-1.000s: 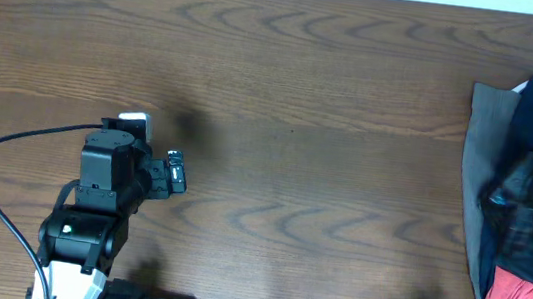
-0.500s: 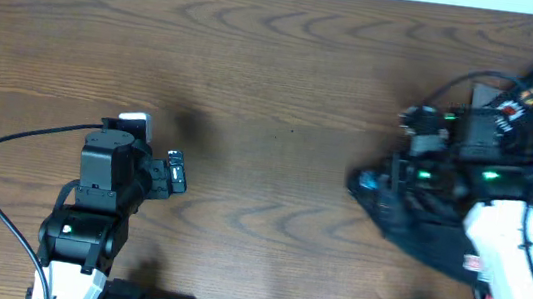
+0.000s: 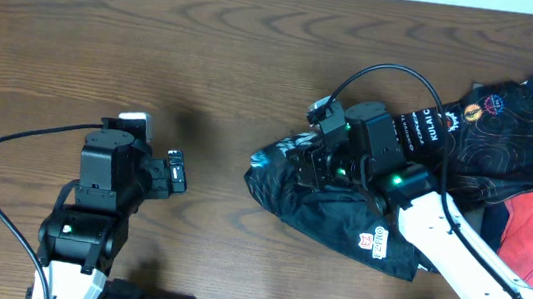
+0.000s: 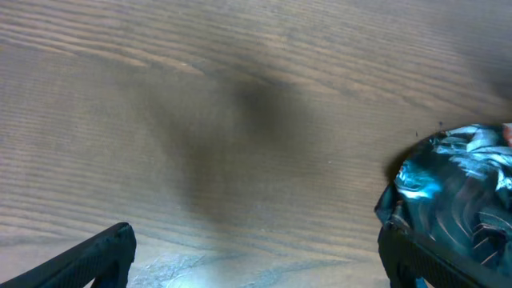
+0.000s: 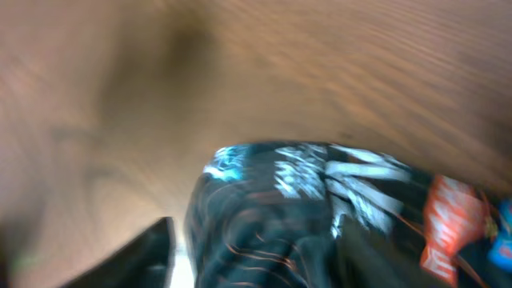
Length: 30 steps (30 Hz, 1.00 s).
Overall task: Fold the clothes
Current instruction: 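Drag the black shirt leftward onto the open table with the right gripper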
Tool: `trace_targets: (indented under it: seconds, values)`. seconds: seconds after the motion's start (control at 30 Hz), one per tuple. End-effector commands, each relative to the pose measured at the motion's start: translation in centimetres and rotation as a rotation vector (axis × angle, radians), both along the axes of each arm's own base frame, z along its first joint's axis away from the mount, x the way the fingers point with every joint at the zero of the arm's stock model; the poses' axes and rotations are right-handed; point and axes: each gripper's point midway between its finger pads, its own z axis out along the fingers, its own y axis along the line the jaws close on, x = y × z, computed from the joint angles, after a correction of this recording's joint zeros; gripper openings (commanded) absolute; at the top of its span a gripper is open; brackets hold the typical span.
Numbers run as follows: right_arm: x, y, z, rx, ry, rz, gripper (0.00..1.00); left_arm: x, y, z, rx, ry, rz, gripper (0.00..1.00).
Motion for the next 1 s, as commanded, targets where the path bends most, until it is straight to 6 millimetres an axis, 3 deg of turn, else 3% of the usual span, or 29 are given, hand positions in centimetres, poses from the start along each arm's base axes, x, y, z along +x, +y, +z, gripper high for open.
trace_targets:
  seconds: [0.0,0.1,0.2,0.3,0.4,0.6,0.77,0.97]
  values:
    - [2.9,-5.3,0.1,-0.110,-0.044,-0.315,0.85,0.4,0.0,1.0,-0.009,-0.028,0.004,0.98]
    - [3.3,-9.8,0.9,-0.139,-0.034,-0.515,0.99,0.7,-1.4,1.4,-0.067,-0.045,-0.054,0.98]
    - [2.8,-13.3,1.5,-0.151,-0.007,-0.611,0.99,0.9,-4.0,1.9,-0.173,-0.058,-0.163,0.98]
    - [1.9,-16.4,1.4,-0.170,0.044,-0.682,0.99,1.2,-5.3,1.3,-0.246,-0.023,-0.205,0.98]
    - [0.7,-18.7,0.7,-0.192,0.109,-0.735,0.99,1.5,-6.4,-0.7,-0.301,0.072,-0.196,0.98]
    - [-1.7,-22.5,-1.0,-0.251,0.237,-0.833,0.99,2.0,-10.8,-5.6,-0.332,0.246,-0.287,0.98]
    - [-3.2,-24.4,-1.6,-0.276,0.303,-0.891,0.99,2.5,-15.1,-9.9,-0.310,0.321,-0.399,0.98]
    - [-4.0,-25.9,-1.9,-0.283,0.342,-0.940,0.99,2.4,-18.7,-14.3,-0.289,0.368,-0.492,0.98]
